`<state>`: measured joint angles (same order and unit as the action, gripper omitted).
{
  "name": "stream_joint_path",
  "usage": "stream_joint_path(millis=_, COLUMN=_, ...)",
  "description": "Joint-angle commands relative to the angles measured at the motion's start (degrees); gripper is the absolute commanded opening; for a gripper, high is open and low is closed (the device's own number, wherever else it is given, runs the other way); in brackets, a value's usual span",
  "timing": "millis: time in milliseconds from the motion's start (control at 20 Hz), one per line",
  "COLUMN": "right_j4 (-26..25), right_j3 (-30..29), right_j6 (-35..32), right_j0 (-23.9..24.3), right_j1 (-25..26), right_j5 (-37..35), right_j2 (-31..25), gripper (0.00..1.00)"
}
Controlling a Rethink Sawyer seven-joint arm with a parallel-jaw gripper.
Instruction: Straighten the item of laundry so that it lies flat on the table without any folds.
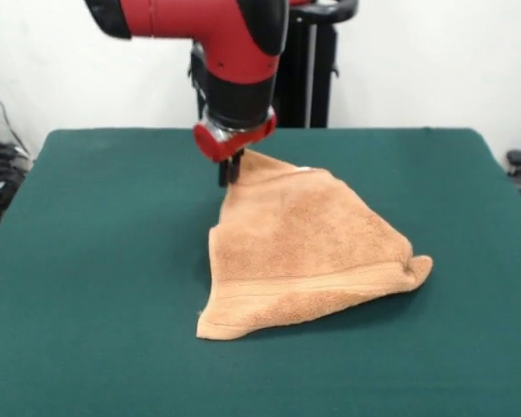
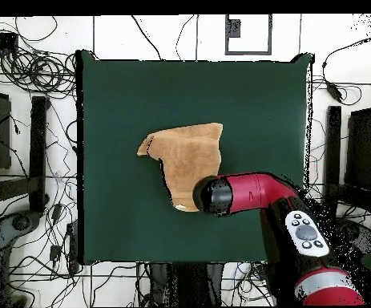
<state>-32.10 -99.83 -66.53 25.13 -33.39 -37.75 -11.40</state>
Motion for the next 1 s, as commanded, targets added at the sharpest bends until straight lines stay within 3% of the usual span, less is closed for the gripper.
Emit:
stream_joint_path(millis=50, right_j4=-1.7, right_j3=-2.5, right_j6=-9.9, right_j0=-4.1, right_j1=0.0, right_j5=-6.3, right_j2=6.1, gripper=0.0)
stream_joint_path(millis=1000, right_j4=-0.1, right_j3=-0.3, right_j6=-10.2, right_j0=-6.2, right_j1=4.1, right_j5=-1.3, right_j2=8.6, gripper=0.0)
